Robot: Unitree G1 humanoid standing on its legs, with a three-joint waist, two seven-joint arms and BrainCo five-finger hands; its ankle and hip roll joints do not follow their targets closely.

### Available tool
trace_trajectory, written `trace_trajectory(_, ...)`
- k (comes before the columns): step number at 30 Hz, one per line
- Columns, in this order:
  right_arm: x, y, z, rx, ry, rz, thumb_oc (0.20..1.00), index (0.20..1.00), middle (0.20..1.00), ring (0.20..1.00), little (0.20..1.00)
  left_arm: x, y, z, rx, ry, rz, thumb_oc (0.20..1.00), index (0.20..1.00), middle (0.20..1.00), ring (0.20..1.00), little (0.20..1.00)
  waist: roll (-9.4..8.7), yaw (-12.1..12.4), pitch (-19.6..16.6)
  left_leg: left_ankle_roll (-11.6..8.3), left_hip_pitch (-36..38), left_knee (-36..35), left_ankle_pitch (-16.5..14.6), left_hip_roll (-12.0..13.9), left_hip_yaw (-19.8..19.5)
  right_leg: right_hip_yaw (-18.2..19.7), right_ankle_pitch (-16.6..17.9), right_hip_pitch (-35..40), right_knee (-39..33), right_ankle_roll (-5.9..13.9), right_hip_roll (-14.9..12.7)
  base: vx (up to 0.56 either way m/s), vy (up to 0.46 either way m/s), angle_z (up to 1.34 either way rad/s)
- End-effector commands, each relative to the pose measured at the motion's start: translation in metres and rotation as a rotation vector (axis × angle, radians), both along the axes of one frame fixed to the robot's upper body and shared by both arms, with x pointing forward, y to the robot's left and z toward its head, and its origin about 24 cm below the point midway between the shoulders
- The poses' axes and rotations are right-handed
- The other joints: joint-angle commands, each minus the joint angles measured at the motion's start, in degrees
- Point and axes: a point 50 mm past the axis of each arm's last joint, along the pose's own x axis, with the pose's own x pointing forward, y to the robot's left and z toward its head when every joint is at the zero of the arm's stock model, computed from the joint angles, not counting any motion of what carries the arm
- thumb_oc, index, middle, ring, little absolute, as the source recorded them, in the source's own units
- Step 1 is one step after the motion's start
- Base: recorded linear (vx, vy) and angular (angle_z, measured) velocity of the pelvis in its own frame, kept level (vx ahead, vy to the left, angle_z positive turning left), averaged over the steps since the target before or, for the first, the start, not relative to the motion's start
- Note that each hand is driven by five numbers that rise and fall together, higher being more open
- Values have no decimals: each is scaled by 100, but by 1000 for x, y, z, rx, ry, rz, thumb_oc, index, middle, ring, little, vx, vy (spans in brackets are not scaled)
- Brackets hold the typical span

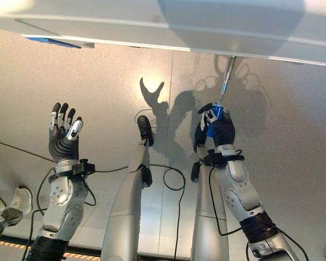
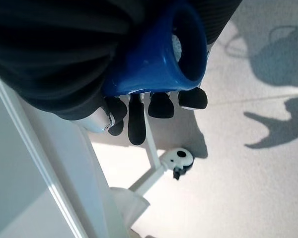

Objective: Raise the hospital bed

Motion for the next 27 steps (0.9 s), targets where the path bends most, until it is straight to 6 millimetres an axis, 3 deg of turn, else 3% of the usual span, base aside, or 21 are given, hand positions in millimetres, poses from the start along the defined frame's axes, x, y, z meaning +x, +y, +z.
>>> trace_trajectory(1, -24, -59, 81, 256, -465, -339, 200, 200, 200, 200, 200, -16, 15, 15, 38, -108, 60, 1000, 1000, 1000, 1000, 1000, -122, -122, -101, -90, 104, 661, -921, -259, -344, -82, 754, 476, -1177, 494, 70, 0, 0, 0)
trace_trajectory(3, -24, -64, 80, 255, -458, -375, 200, 200, 200, 200, 200, -17, 16, 15, 38, -112, 63, 1000, 1000, 1000, 1000, 1000, -131, -129, -101, -91, 114, 658, -927, -259, -347, -78, 753, 492, -1188, 493, 71, 0, 0, 0)
trace_trajectory(6, -22, -89, 77, 314, -441, -528, 200, 200, 200, 200, 200, -17, 17, 18, 28, -130, 65, 1000, 1000, 1000, 1000, 1000, -147, -151, -101, -96, 145, 658, -945, -262, -352, -73, 738, 533, -1196, 496, 85, 0, -11, 0)
trace_trajectory(12, -12, -109, 70, 322, -366, -667, 200, 200, 200, 200, 200, -15, 18, 18, 19, -131, 58, 1000, 1000, 1000, 1000, 1000, -127, -125, -101, -97, 164, 655, -954, -261, -361, -47, 723, 530, -1185, 494, 97, 0, 0, 0)
trace_trajectory(23, 30, -161, 39, 128, 11, -916, 200, 200, 200, 200, 200, -14, 15, 12, 32, -108, 4, 1000, 1000, 1000, 1000, 1000, -22, 34, -101, -100, 139, 625, -926, -266, -379, -64, 732, 490, -1197, 471, 99, 0, 0, 0)
trace_trajectory(27, 41, -171, 37, 53, 100, -950, 200, 200, 200, 200, 200, -13, 10, 11, 41, -102, -24, 1000, 1000, 1000, 1000, 1000, 19, 87, -101, -102, 122, 611, -914, -271, -381, -75, 744, 463, -1204, 468, 109, 0, 0, 0)
